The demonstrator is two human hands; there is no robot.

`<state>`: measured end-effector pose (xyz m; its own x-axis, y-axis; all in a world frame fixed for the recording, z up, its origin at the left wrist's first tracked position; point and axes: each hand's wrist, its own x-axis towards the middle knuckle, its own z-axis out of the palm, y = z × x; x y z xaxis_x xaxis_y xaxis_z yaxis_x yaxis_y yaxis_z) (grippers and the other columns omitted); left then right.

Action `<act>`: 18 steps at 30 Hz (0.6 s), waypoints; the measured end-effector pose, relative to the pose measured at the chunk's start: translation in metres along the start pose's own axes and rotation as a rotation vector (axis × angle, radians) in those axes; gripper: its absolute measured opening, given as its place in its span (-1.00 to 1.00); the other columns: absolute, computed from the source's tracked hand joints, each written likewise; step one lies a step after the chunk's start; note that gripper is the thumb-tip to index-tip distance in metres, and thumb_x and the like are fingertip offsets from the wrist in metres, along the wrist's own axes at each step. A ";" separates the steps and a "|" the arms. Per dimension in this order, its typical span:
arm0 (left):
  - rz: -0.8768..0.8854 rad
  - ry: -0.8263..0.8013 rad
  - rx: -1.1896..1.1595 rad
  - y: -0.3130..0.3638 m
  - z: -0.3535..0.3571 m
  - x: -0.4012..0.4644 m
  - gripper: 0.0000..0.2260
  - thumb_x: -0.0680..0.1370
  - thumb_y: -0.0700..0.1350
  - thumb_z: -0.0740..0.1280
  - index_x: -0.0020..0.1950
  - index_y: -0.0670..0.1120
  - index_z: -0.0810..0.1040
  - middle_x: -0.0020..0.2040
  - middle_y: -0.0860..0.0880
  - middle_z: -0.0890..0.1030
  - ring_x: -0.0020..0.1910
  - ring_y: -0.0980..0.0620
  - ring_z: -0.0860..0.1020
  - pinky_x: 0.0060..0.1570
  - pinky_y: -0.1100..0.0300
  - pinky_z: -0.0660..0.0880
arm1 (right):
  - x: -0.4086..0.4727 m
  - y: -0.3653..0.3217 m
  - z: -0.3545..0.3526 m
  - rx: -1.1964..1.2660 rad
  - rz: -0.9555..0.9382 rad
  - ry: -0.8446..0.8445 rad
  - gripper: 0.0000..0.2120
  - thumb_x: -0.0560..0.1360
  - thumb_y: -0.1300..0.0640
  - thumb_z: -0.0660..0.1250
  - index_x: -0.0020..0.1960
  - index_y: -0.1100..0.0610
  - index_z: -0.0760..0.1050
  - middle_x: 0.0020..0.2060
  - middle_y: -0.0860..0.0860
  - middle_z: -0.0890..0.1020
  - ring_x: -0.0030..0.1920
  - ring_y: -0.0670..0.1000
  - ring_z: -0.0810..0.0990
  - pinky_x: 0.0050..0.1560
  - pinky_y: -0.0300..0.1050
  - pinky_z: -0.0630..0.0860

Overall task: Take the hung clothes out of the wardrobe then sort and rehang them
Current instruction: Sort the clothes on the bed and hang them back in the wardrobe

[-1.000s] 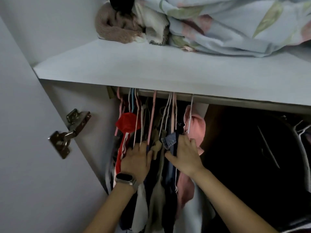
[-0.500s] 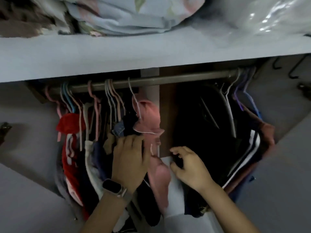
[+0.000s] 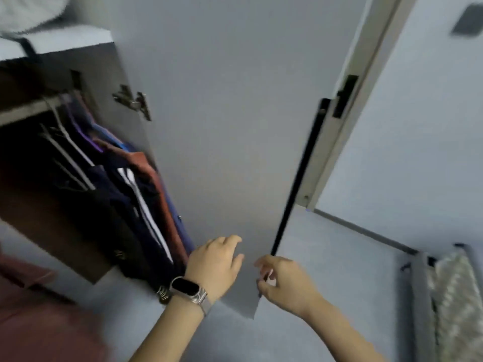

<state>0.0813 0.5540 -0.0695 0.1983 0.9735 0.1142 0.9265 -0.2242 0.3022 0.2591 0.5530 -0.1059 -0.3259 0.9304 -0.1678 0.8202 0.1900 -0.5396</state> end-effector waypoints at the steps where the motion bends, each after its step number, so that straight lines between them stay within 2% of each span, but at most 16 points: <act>1: 0.053 -0.060 0.001 0.028 0.013 0.006 -0.70 0.58 0.06 0.14 0.30 0.11 0.36 0.15 0.09 0.54 0.15 0.01 0.50 0.02 0.14 0.45 | -0.019 0.024 -0.011 0.011 0.053 0.029 -0.65 0.46 0.00 0.27 0.24 -0.07 0.45 0.05 -0.16 0.60 0.06 -0.08 0.56 0.04 -0.24 0.42; 5: 0.277 -0.270 -0.040 0.136 0.065 0.022 -0.72 0.58 0.04 0.13 0.29 0.13 0.36 0.22 0.09 0.49 0.17 0.02 0.49 0.04 0.13 0.46 | -0.096 0.115 -0.050 0.061 0.313 0.171 -0.64 0.46 -0.04 0.28 0.25 -0.07 0.44 0.04 -0.17 0.57 0.01 -0.11 0.54 0.03 -0.23 0.46; 9: 0.451 -0.372 -0.043 0.225 0.108 0.030 -0.69 0.58 0.07 0.13 0.32 0.16 0.34 0.22 0.10 0.49 0.18 0.03 0.49 0.03 0.16 0.44 | -0.183 0.183 -0.068 0.144 0.594 0.290 -0.65 0.46 -0.05 0.28 0.24 -0.08 0.43 0.01 -0.20 0.53 -0.08 -0.13 0.50 -0.02 -0.17 0.50; 13: 0.684 -0.476 -0.047 0.307 0.145 0.032 -0.69 0.58 0.08 0.12 0.33 0.14 0.32 0.21 0.08 0.50 0.13 0.00 0.52 0.00 0.15 0.47 | -0.269 0.228 -0.069 0.223 0.845 0.437 -0.60 0.39 -0.10 0.26 0.21 -0.05 0.46 -0.05 -0.19 0.54 -0.01 -0.08 0.57 0.04 -0.13 0.50; 16: 0.808 -0.574 -0.088 0.362 0.171 0.035 -0.68 0.57 0.08 0.17 0.32 0.13 0.35 0.14 0.10 0.53 0.08 0.03 0.53 -0.02 0.16 0.46 | -0.326 0.246 -0.064 0.278 1.023 0.572 -0.65 0.42 0.02 0.33 0.19 0.02 0.49 -0.01 -0.08 0.61 0.01 -0.05 0.57 0.05 -0.20 0.46; 18: 0.834 -0.637 -0.134 0.396 0.187 0.040 -0.68 0.56 0.06 0.21 0.31 0.10 0.39 0.03 0.11 0.53 0.02 0.02 0.55 -0.04 0.15 0.46 | -0.366 0.252 -0.062 0.331 1.148 0.684 -0.68 0.44 0.08 0.35 0.18 0.08 0.50 -0.03 -0.02 0.62 -0.12 -0.05 0.55 0.03 -0.18 0.46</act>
<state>0.5164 0.5127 -0.1225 0.9230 0.3445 -0.1716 0.3842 -0.7987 0.4632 0.6141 0.2802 -0.1299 0.8253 0.4989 -0.2647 0.2888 -0.7755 -0.5614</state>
